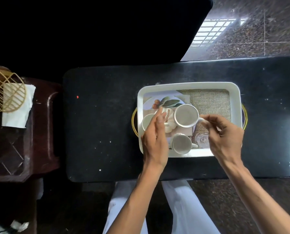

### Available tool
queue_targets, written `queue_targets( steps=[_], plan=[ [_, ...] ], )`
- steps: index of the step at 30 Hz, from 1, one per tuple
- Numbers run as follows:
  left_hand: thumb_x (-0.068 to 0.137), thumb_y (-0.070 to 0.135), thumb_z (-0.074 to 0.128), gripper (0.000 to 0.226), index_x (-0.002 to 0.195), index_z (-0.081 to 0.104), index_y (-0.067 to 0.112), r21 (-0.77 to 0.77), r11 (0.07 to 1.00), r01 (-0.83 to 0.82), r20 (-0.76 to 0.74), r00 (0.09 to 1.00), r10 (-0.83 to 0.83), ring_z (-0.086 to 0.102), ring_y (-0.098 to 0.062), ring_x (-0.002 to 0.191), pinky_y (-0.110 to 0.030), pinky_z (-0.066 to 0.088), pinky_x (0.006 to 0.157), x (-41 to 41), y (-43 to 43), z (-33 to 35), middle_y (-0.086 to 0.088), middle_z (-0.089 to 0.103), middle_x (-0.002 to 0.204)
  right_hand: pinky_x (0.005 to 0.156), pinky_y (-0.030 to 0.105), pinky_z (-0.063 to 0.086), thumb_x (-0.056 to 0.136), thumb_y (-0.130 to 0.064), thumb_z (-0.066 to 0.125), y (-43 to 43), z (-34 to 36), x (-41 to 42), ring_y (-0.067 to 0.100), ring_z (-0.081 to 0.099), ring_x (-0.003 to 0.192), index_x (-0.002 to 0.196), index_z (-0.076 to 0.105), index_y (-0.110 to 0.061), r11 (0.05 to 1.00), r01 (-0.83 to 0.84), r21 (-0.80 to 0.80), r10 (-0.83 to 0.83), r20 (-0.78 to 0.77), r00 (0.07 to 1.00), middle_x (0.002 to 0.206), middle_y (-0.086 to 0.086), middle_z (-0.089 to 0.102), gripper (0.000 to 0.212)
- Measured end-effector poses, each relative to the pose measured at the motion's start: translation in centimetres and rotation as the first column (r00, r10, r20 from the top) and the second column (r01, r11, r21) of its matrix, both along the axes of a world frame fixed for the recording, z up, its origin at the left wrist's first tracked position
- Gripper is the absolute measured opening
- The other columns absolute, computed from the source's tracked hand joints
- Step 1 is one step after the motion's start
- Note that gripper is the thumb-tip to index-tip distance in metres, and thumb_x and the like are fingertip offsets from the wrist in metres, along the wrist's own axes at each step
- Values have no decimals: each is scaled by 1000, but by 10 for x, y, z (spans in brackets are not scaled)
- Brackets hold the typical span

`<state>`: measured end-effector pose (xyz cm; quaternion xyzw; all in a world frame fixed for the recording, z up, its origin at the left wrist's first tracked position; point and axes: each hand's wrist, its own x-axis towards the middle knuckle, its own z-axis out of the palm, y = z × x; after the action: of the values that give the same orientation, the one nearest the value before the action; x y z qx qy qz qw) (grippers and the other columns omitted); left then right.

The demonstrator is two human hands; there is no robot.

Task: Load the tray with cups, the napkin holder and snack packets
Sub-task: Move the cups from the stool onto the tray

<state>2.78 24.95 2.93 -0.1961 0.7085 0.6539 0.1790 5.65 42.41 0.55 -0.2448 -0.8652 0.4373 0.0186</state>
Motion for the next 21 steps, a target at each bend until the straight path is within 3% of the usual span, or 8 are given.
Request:
queue_targets(
  steps=[3, 6, 21],
  plan=[
    [97, 51, 38, 55, 139, 58, 22, -3, 991, -130, 37, 991, 130, 64, -7, 124, -38, 50, 110, 10, -6, 0, 1, 69, 131, 69, 9, 53, 89, -10, 73, 9, -14, 0, -9, 66, 77, 105, 76, -15, 1000, -18, 5, 18, 2, 1000, 87, -12, 72, 17],
    [102, 52, 36, 51, 138, 60, 24, -48, 981, -188, 36, 981, 190, 65, -9, 121, -44, 50, 109, 20, -13, -1, 3, 72, 126, 71, 9, 53, 89, -10, 72, 12, -28, 1, -1, 66, 73, 104, 76, -13, 999, -38, -5, 38, 9, 999, 89, -9, 73, 15],
    [103, 48, 34, 47, 136, 60, 27, -137, 979, -152, 11, 988, 155, 67, -7, 118, -40, 54, 104, 44, -36, -1, 7, 72, 125, 73, 1, 48, 88, -8, 74, 11, -51, 1, 10, 69, 78, 101, 76, -8, 993, -115, -2, 115, 104, 988, 88, -9, 71, 13]
  ],
)
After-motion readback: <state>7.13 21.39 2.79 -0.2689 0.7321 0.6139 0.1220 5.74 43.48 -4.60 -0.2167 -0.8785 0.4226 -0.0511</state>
